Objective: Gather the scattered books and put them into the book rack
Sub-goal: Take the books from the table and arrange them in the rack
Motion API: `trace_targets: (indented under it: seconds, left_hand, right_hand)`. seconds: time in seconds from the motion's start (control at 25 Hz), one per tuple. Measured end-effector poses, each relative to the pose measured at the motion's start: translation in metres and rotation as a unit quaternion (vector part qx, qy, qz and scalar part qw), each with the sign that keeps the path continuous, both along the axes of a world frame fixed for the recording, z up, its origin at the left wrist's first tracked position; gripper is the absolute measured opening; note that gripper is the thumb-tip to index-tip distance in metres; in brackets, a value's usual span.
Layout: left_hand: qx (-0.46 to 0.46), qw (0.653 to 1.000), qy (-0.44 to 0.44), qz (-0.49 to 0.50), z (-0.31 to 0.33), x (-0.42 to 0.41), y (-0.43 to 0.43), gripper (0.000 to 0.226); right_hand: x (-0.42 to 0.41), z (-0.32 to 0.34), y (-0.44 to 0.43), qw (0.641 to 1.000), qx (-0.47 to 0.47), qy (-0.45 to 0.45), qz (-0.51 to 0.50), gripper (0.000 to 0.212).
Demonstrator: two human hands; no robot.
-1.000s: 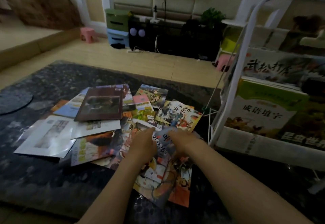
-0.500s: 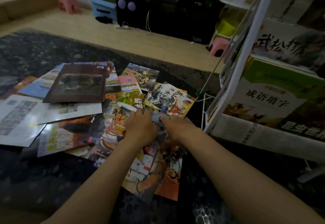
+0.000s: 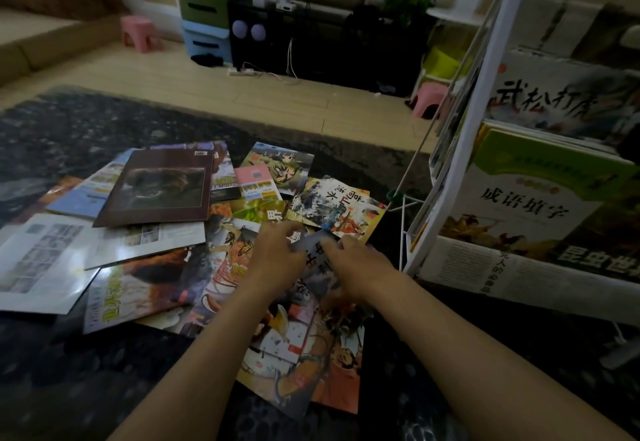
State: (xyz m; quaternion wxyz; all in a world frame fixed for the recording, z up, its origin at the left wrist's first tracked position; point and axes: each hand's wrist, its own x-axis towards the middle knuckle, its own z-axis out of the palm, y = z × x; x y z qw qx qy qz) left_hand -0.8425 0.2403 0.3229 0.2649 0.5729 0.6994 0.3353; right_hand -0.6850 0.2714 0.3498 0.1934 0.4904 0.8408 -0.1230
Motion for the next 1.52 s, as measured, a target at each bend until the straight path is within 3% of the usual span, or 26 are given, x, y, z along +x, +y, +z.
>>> trace_targets:
  seconds: [0.12,0.24,0.52,0.68,0.8,0.88,1.0,1.2,1.4,1.52]
  left_hand:
    - [0.015,0.991,-0.118,0.056,0.005,-0.002,-0.002,0.037]
    - [-0.059,0.967,-0.237,0.073,0.010,-0.007,-0.004,0.027]
    - [0.000,0.949,-0.287,0.129,0.020,-0.034,0.000,0.030]
    - [0.057,0.953,-0.264,0.133,0.032,-0.039,-0.006,0.030]
    - [0.080,0.952,-0.271,0.119,0.038,-0.037,-0.009,0.029]
    - [0.091,0.958,-0.254,0.098,0.038,-0.038,-0.010,0.030]
    - [0.105,0.978,-0.169,0.058,0.034,-0.042,-0.013,0.027]
    - [0.100,0.995,-0.021,0.007,0.036,-0.048,-0.027,0.023]
    - [0.133,0.989,-0.058,0.002,0.096,-0.037,-0.055,0.032]
    - [0.202,0.979,-0.019,-0.011,0.165,-0.019,-0.060,0.042]
  right_hand:
    - [0.004,-0.004,-0.004,1.000,0.018,0.023,-0.001,0.125]
    - [0.006,-0.003,-0.007,0.998,0.029,0.055,-0.010,0.133]
    - [0.008,0.002,-0.011,0.985,0.067,0.146,-0.061,0.104]
    - [0.009,0.021,-0.004,0.978,0.107,0.168,-0.063,0.107]
    - [0.009,0.029,-0.001,0.979,0.051,0.184,-0.070,0.106]
    - [0.011,0.030,-0.001,0.974,0.035,0.207,-0.091,0.095]
    - [0.013,0.029,-0.007,0.967,0.075,0.220,-0.104,0.076]
    - [0.012,0.036,-0.031,0.958,0.130,0.235,-0.098,0.064]
    - [0.024,0.092,-0.054,0.939,0.201,0.272,-0.056,0.061]
    - [0.049,0.156,-0.062,0.914,0.268,0.303,-0.028,0.060]
